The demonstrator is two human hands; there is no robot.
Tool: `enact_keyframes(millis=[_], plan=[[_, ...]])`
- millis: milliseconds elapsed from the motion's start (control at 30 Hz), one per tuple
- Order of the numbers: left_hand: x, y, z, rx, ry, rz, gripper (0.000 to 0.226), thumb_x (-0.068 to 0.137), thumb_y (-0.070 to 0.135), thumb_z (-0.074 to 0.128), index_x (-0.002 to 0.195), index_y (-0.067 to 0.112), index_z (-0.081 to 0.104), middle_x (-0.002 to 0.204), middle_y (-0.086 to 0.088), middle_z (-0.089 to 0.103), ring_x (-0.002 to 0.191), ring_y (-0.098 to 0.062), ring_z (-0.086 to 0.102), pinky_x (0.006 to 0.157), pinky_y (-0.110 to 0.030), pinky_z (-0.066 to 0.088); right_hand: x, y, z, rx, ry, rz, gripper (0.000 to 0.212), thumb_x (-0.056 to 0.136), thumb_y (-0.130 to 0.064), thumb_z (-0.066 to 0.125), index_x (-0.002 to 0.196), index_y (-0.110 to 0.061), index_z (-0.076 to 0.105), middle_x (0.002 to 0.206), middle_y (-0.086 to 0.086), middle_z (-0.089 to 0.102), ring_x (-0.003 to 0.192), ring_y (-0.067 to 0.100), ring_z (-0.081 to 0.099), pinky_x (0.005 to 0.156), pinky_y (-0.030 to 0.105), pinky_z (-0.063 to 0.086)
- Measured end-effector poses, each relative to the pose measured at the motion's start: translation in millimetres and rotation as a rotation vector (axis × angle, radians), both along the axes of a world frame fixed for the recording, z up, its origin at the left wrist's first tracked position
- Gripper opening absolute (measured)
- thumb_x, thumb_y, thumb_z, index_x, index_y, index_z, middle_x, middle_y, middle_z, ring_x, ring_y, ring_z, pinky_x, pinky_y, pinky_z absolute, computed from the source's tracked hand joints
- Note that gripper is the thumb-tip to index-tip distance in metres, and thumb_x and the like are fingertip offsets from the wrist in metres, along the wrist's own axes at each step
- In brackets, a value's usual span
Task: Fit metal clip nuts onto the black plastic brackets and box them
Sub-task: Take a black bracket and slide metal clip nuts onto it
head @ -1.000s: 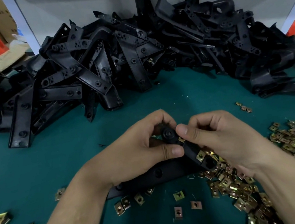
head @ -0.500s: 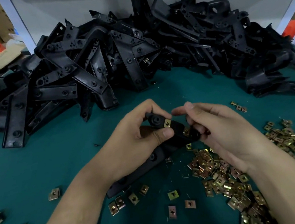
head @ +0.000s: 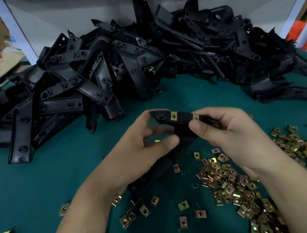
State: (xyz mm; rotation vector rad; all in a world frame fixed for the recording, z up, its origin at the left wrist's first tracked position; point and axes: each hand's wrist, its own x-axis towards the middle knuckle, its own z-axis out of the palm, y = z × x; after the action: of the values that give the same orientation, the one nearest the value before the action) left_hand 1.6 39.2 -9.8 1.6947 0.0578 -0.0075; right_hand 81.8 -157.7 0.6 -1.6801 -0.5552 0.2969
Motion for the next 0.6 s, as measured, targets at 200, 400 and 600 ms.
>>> enact_keyframes(millis=[200,400,600], plan=[[-2,2,9,-0.072,0.277,-0.082,0.025,0.079,0.047,0.079,0.092,0.027,0.072,0.087,-0.02,0.076,0.068,-0.023,0.069,0.065,-0.028,0.058,-4,-7,34,-0.162,-0.182,-0.085,0.009,0.091,-0.028,0.072,0.098,-0.026,0.077,0.09,-0.01,0.075,0.088,0.008,0.068,0.079,0.025,0.053],[1,-34,30,-0.263,0.223,-0.005,0.029,0.067,0.038,0.084,0.086,0.017,0.08,0.079,-0.019,0.073,0.057,-0.019,0.062,0.053,-0.021,0.053,-21,-54,70,-0.141,-0.309,-0.258,0.016,0.088,-0.04,0.071,0.1,-0.03,0.076,0.082,-0.023,0.071,0.073,-0.007,0.063,0.062,0.007,0.042],[-6,-122,50,-0.422,0.211,-0.07,0.039,0.057,0.024,0.089,0.095,0.021,0.081,0.088,-0.01,0.077,0.07,-0.016,0.072,0.056,-0.018,0.054,-72,-145,82,-0.079,-0.359,-0.511,0.009,0.086,-0.04,0.072,0.095,-0.041,0.073,0.084,-0.023,0.071,0.075,-0.006,0.062,0.068,0.006,0.041]])
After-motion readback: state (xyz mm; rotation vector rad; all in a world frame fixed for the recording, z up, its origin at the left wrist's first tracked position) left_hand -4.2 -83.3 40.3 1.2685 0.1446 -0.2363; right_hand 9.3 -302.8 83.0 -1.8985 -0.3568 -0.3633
